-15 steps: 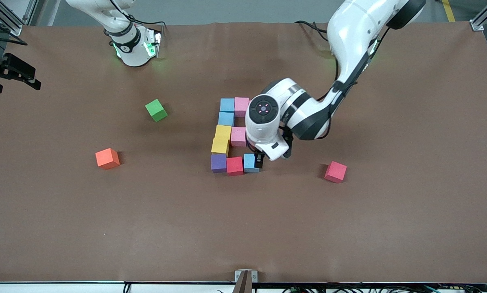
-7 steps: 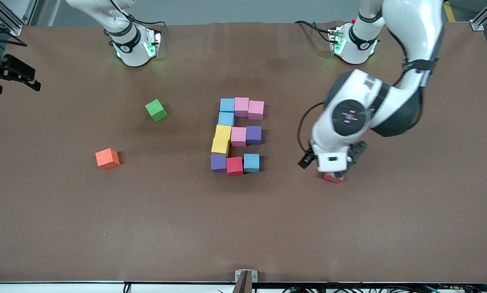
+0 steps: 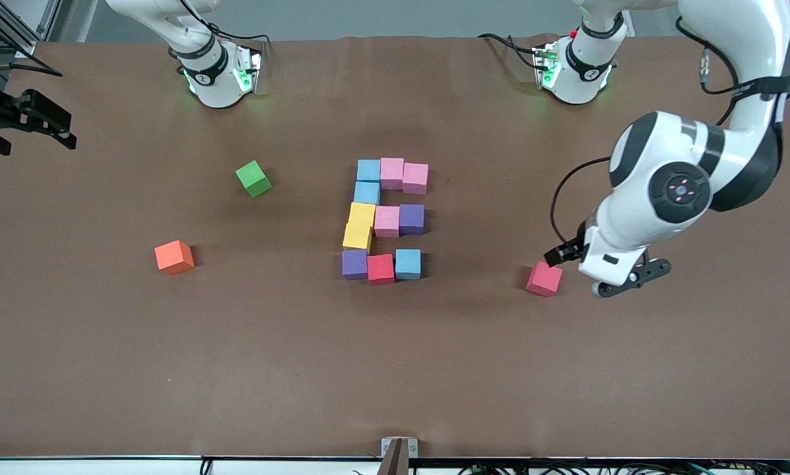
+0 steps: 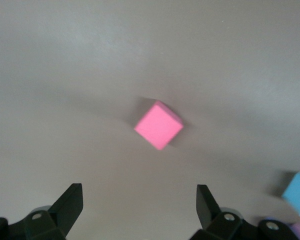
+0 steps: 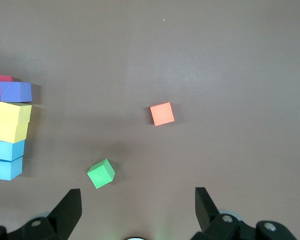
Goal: Arrange 11 blocks into digit 3
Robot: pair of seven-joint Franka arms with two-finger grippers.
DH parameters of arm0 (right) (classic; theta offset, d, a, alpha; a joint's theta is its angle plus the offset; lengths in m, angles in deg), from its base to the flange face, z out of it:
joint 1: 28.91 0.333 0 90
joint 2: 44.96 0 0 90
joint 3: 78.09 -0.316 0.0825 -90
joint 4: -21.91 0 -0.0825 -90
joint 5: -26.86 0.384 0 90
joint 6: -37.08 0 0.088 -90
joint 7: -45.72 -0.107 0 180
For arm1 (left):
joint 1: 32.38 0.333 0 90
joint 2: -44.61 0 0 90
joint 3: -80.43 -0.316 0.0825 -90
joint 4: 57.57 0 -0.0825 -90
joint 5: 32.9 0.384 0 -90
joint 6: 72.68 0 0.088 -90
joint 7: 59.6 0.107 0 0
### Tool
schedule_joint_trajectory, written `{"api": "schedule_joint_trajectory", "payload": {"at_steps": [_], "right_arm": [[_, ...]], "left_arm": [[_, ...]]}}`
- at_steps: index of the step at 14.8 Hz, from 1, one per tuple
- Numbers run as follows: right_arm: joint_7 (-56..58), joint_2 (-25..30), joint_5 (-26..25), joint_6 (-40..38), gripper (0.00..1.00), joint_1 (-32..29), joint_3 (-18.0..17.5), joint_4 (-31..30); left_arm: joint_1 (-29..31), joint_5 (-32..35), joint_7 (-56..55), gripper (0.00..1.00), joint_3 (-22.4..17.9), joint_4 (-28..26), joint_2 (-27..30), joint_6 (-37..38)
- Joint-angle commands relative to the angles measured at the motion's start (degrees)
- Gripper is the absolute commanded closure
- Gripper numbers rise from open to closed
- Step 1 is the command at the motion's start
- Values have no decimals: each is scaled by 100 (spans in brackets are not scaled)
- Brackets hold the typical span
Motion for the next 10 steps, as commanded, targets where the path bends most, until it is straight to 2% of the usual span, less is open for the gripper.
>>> {"api": "schedule_joint_trajectory", "payload": {"at_steps": [1,4,10], "right_arm": [[-27,116,-57,98,0,-95,55,-145],[-27,115,-39,89,0,-104,54,-145],[-36,133,5,45,0,-254,63,-154]], "left_arm": [[353,-94,870,0,35,-571,729,-103],[809,-164,1624,0,35,-579,1176,141],[1785,-928,3348,0,-26,-544,2135,846]]}}
